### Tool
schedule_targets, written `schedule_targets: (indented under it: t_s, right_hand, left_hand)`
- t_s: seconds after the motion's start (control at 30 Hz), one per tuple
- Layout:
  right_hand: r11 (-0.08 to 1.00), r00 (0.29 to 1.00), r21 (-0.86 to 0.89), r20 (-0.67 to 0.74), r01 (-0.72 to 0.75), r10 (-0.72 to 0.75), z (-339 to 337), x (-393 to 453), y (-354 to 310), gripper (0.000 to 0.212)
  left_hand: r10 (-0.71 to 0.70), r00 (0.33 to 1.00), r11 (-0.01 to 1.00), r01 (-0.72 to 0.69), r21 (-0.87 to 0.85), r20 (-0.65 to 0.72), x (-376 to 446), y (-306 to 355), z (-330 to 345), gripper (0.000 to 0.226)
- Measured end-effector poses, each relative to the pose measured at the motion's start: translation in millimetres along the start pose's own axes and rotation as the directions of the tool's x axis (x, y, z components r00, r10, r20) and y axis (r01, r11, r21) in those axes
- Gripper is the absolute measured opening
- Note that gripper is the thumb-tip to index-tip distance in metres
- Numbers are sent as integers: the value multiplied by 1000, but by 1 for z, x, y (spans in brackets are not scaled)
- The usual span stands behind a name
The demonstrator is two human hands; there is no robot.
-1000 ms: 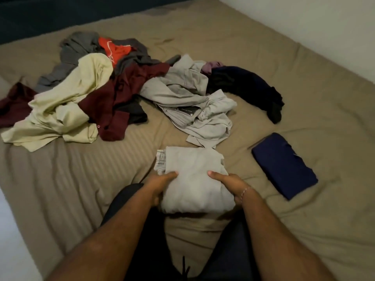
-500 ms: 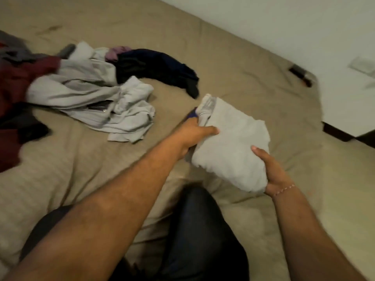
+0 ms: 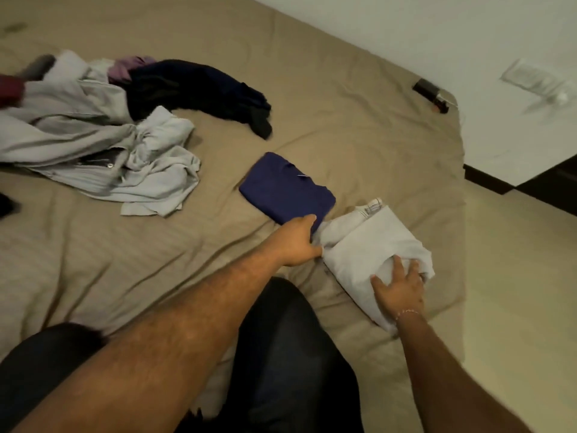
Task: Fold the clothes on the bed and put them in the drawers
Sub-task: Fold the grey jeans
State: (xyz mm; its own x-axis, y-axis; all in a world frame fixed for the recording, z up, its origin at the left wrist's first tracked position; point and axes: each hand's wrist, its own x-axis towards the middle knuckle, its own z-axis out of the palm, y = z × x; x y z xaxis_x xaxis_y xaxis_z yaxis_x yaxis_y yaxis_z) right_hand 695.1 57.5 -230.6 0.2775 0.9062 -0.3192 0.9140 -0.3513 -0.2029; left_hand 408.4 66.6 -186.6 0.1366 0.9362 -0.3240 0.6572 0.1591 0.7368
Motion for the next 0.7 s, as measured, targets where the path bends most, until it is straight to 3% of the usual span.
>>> schedule_targets:
  t_s: [0.07,0.17,0.23,0.3,0.37,0.43,0.57,0.7]
  right_hand:
    - [995,995,36,-28,-93,94,1,6,-11,80]
    - [984,959,122,-235,-130,156,6,3,-34,80]
    - [997,948,57,-318,48,-27,19,-5,-63,87]
    - [964,916,6,-314,264,-249,32,-16,-109,85]
    - [902,872,6,-260,431,-414,43,-29,-164,81]
    - [827,831,94,-113,554,-544,56,-45,-219,80]
    - [701,681,190,166,687,-713,82,-77,-308,80]
    - [656,608,283,244,700,-755,101,-99,-381,80]
  left_hand:
    - [-47,997,996,41,-80,-65,-10,-15,-10,84]
    - [-145,974,959,95,-268,-175,-25,-36,-37,71]
    - [-213,939,941,123,-316,-269,-39,-57,-62,62]
    - [-276,885,940,167,-297,-375,-55,-86,-94,54]
    - [-359,816,928,257,-271,-454,-72,-117,-123,52]
    - [-435,756,900,351,-258,-490,-89,-148,-148,55]
    - [-505,737,856,492,-156,-448,-114,-196,-173,60]
    - [-547,687,836,467,-287,-478,-120,-235,-180,76]
